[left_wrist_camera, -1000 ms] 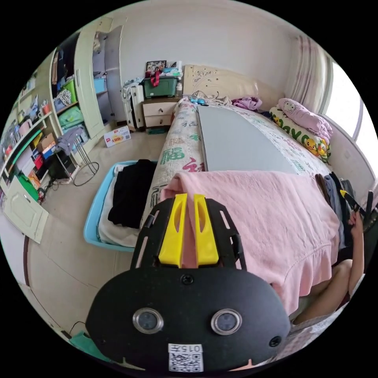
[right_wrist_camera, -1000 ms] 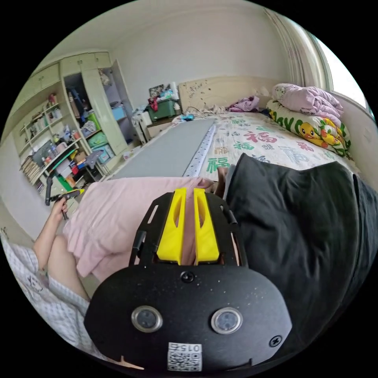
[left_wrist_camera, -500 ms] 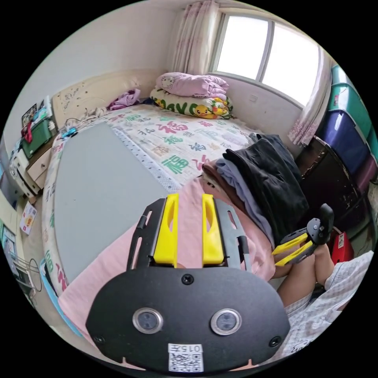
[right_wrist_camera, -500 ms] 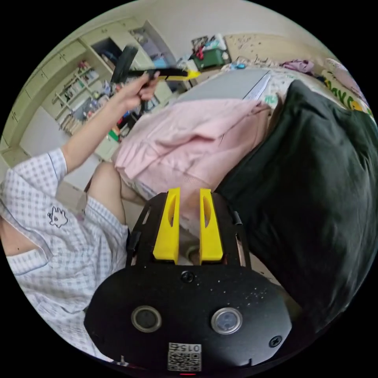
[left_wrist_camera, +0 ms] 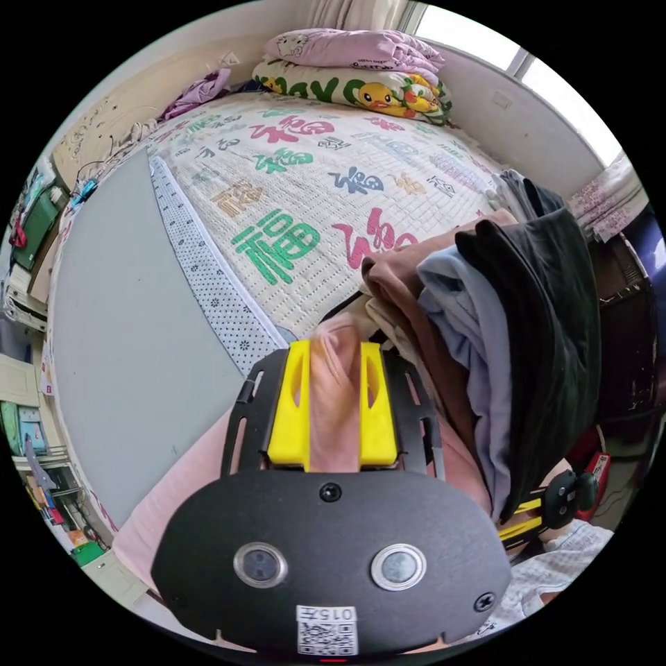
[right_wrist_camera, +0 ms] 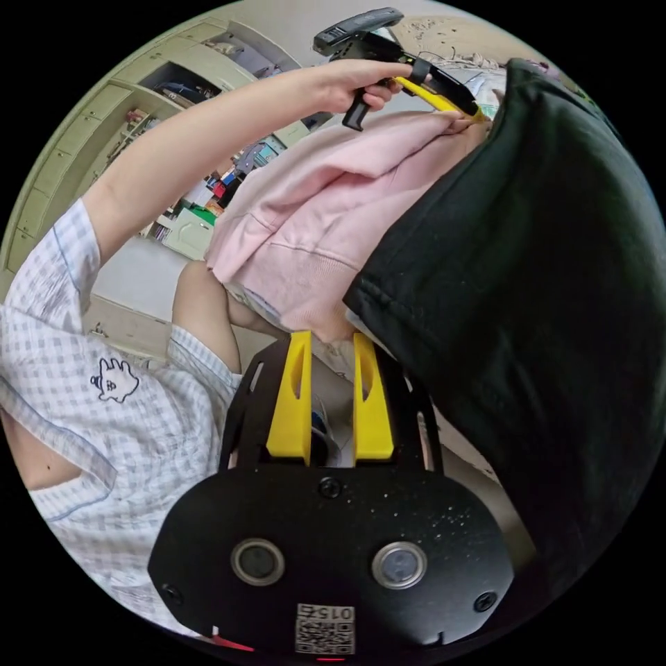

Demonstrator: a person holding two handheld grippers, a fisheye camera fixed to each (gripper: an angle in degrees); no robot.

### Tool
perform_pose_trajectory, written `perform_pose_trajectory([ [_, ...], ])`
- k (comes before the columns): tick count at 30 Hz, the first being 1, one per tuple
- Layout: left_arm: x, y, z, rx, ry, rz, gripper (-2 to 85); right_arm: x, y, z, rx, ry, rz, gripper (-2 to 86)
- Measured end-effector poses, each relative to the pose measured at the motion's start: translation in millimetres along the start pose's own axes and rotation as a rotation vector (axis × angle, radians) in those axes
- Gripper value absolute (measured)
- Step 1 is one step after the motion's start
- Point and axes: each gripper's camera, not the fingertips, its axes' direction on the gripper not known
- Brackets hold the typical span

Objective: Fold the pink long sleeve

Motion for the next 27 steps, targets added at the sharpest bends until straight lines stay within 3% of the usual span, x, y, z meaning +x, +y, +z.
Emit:
perform_pose_trajectory([
  [5,-4,10,-8,0.029,-0.025,0.011,5.9,31,4,-3,0.069,-0.049,0.006,5.8],
  [10,-32,40,-67,0.203,0.046,-0.062,4.1,34,14,-17,0.151,-0.023,-0.119,2.2],
  [20,-58,93,-189,0.416,0.063,-0.082,2.8,89,85,-93,0.597,-0.016,-0.23,-0.4],
  [24,-78,116,-226,0.52,0.158,-0.105,2.6,118,94,-91,0.617,0.061,-0.226,-0.5],
  [27,-99,136,-244,0.548,0.199,-0.112,2.6,133,91,-82,0.643,0.006,-0.277,-0.6],
])
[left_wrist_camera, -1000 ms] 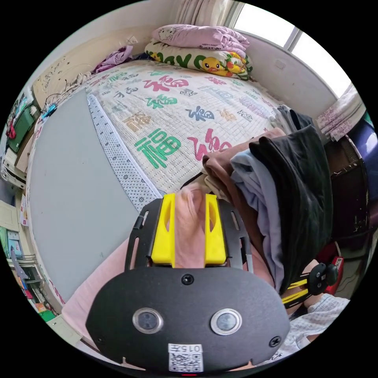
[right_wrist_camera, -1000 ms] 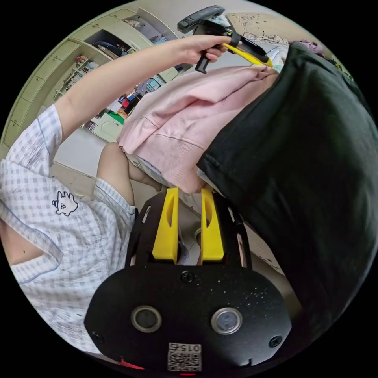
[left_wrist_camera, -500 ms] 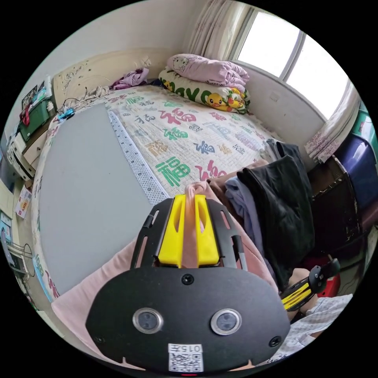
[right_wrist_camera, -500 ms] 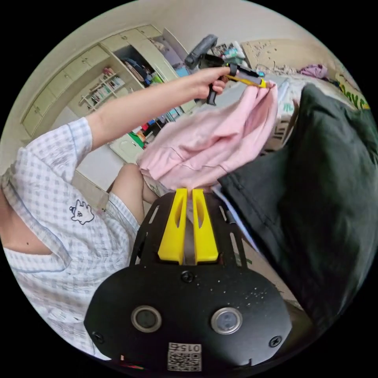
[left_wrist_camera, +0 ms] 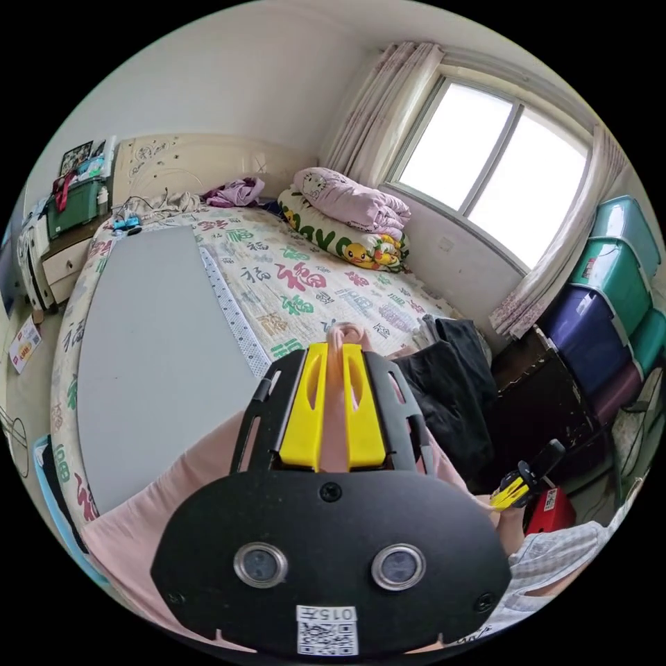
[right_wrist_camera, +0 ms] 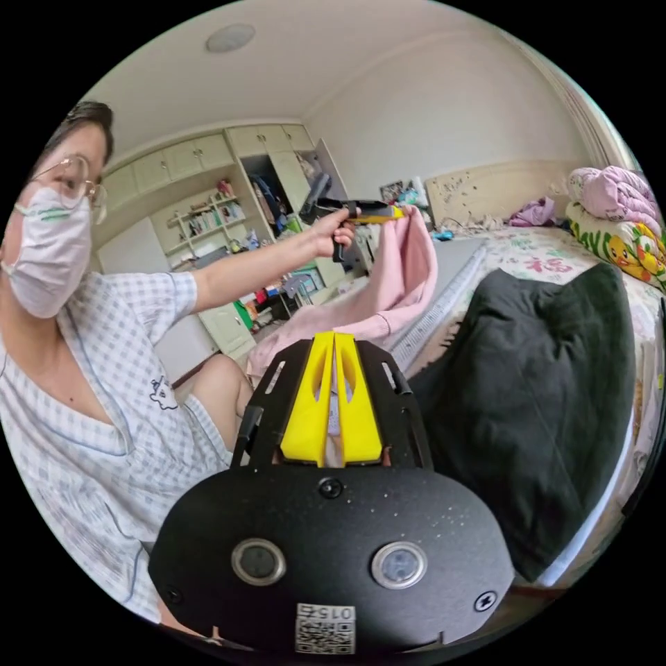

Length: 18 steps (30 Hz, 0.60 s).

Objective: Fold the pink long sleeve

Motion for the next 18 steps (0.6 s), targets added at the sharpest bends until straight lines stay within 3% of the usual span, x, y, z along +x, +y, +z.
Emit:
perform_pose_trajectory([
  [6,-84,37,-105,0.166,0.148,-0.096,3.2,3,-6,26,0.068,-0.221,-0.253,-0.6],
  [11,-176,112,-215,0.286,0.149,-0.209,3.5,-36,-41,157,-0.08,-0.524,-0.466,-0.6],
  [18,-307,249,-310,0.389,0.054,-0.456,1.7,-81,-52,340,-0.32,-0.737,-0.572,-0.6],
])
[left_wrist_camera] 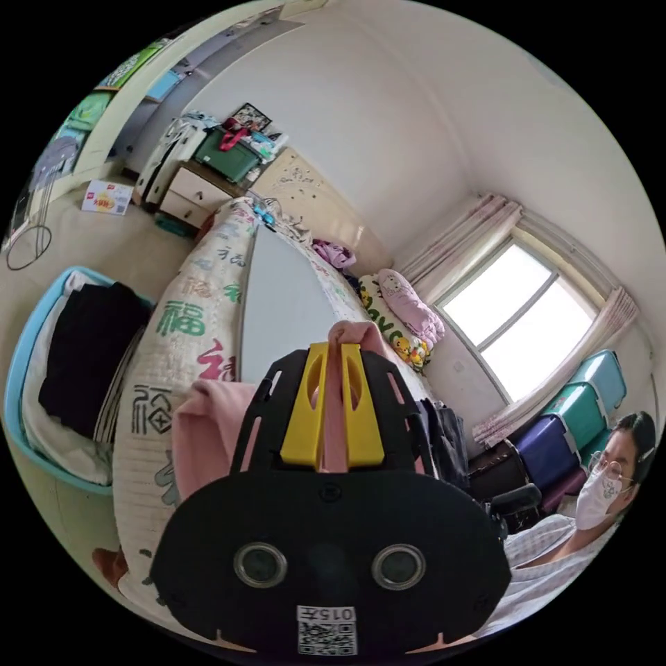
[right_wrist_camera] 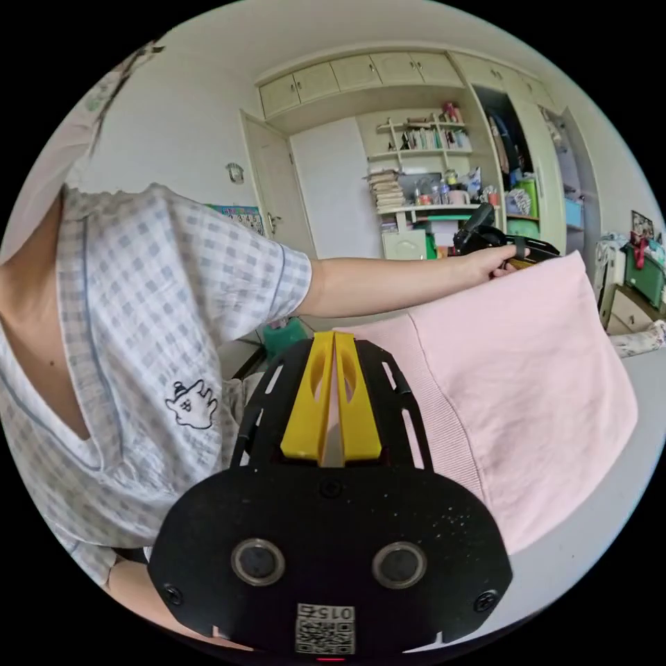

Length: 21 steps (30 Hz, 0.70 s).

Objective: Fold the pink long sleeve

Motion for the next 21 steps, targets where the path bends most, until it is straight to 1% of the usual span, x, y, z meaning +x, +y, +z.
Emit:
perform_pose_trajectory([
  [2,-33,8,-11,-0.012,-0.064,-0.051,1.4,36,-5,49,-0.07,-0.035,0.024,-0.6],
  [4,-71,20,-25,-0.027,-0.186,-0.138,1.4,61,-6,80,-0.11,-0.067,0.05,-0.6],
  [5,-79,24,-30,-0.011,-0.182,-0.156,1.6,75,-4,97,-0.126,-0.09,0.077,-0.6],
  [7,-108,40,-59,0.105,-0.079,-0.198,5.6,91,2,116,-0.149,-0.109,0.112,-0.6],
  [9,-124,49,-75,0.128,-0.024,-0.218,7.6,106,13,139,-0.199,-0.116,0.141,-0.7],
  [11,-133,47,-76,0.086,-0.013,-0.26,10.6,115,19,157,-0.224,-0.125,0.155,-0.6],
  [12,-133,36,-69,0.023,0.011,-0.247,12.0,117,20,163,-0.229,-0.132,0.154,-0.6],
  [14,-126,24,-56,-0.039,0.006,-0.215,12.5,124,18,189,-0.201,-0.277,0.151,-0.5],
  [15,-121,19,-45,-0.071,-0.013,-0.199,11.6,125,17,205,-0.201,-0.294,0.167,-0.4],
  [16,-117,13,-30,-0.128,-0.005,-0.181,10.1,124,16,213,-0.211,-0.266,0.173,-0.3],
  [17,-115,10,-22,-0.163,0.004,-0.169,8.9,119,15,225,-0.228,-0.176,0.182,0.0],
  [18,-112,4,-10,-0.223,-0.006,-0.147,6.4,116,15,229,-0.233,-0.136,0.186,0.2],
  [19,-105,1,-5,-0.253,-0.061,-0.107,4.9,109,13,232,-0.244,-0.061,0.187,0.9],
  [21,-99,-1,-4,-0.274,-0.106,-0.069,3.7,93,11,233,-0.272,0.111,0.154,3.7],
])
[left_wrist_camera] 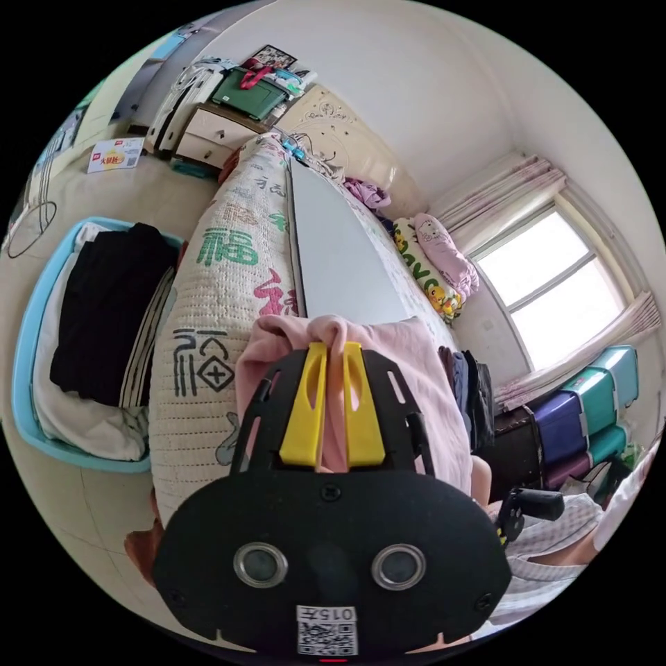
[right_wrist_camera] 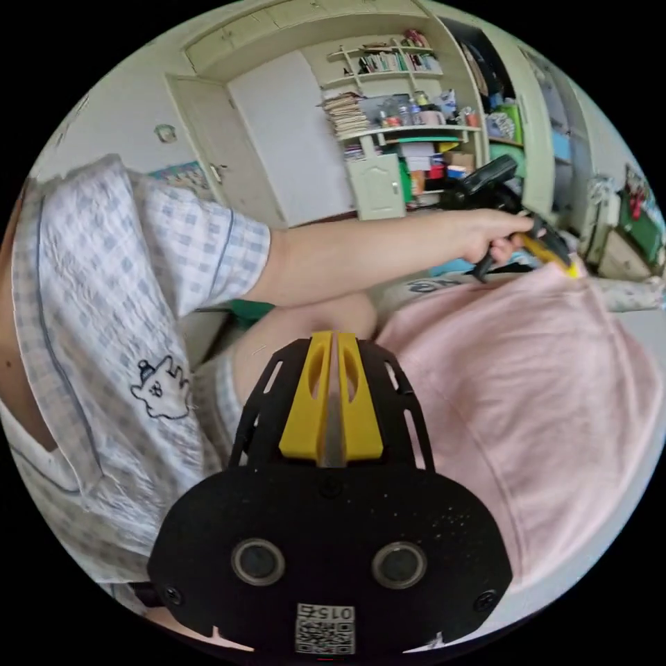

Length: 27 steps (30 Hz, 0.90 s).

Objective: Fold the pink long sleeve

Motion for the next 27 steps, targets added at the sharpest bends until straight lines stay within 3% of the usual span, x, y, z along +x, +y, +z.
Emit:
perform_pose_trajectory([
  [2,2,2,-6,0.01,0.009,0.007,3.5,-27,0,15,-0.067,0.302,-0.049,8.4],
  [8,0,21,-18,0.059,0.029,-0.019,5.6,-62,-2,137,-0.324,0.573,-0.085,11.3],
  [12,4,27,-20,0.045,0.037,-0.012,3.7,-82,-11,200,-0.365,0.753,-0.094,10.3],
  [17,5,34,-26,0.07,0.072,-0.014,3.1,-99,-27,241,-0.375,0.735,-0.034,13.2],
  [23,15,44,-21,0.112,0.103,-0.084,4.0,-101,-37,276,-0.4,0.856,-0.01,6.0],
  [27,30,44,-27,0.119,0.081,-0.025,1.1,-104,-49,263,-0.361,0.751,0.033,2.5],
])
